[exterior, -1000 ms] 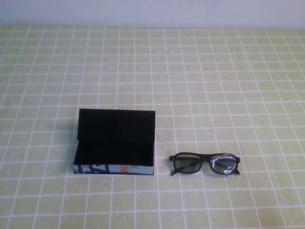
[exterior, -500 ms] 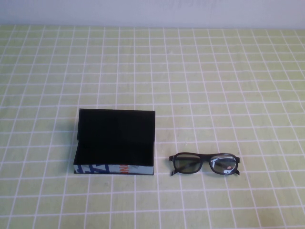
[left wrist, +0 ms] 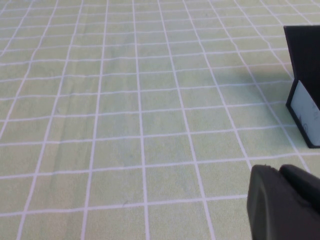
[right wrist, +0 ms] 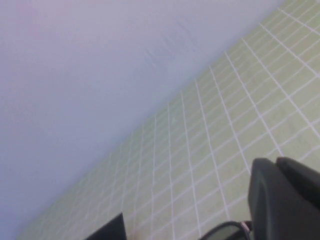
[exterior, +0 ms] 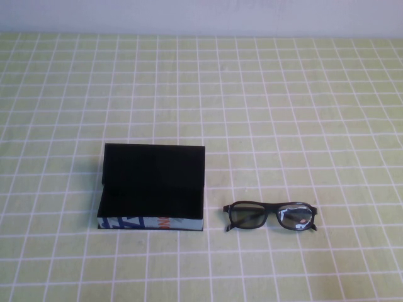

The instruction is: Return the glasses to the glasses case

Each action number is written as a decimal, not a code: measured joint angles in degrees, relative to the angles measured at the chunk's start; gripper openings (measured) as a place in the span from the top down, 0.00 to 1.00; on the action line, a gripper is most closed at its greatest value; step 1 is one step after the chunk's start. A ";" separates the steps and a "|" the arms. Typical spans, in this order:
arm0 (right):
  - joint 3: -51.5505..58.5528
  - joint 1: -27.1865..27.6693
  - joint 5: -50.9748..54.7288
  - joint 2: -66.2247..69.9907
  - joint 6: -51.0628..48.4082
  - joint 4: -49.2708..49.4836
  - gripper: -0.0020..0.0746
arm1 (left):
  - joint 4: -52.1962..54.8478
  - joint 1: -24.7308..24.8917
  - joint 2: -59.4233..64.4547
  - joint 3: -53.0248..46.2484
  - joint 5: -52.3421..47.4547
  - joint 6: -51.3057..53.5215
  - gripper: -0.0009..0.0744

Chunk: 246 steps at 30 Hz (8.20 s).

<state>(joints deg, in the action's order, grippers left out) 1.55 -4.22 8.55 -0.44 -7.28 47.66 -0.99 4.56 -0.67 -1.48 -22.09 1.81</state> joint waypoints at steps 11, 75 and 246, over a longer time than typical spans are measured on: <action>-0.15 0.00 2.37 -0.13 0.00 10.52 0.99 | 0.00 0.00 0.00 0.00 -0.08 0.00 0.99; -81.90 -26.14 56.32 105.04 -57.44 -42.42 0.56 | 0.00 0.00 0.00 0.00 -0.08 0.00 0.99; -123.46 -46.03 61.80 133.54 -36.10 -48.04 0.85 | 0.00 0.00 0.00 0.00 -0.08 0.00 0.99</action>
<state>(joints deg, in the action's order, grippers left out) -121.91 -50.25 70.35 133.10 -43.38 -0.38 -0.99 4.56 -0.67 -1.48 -22.17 1.81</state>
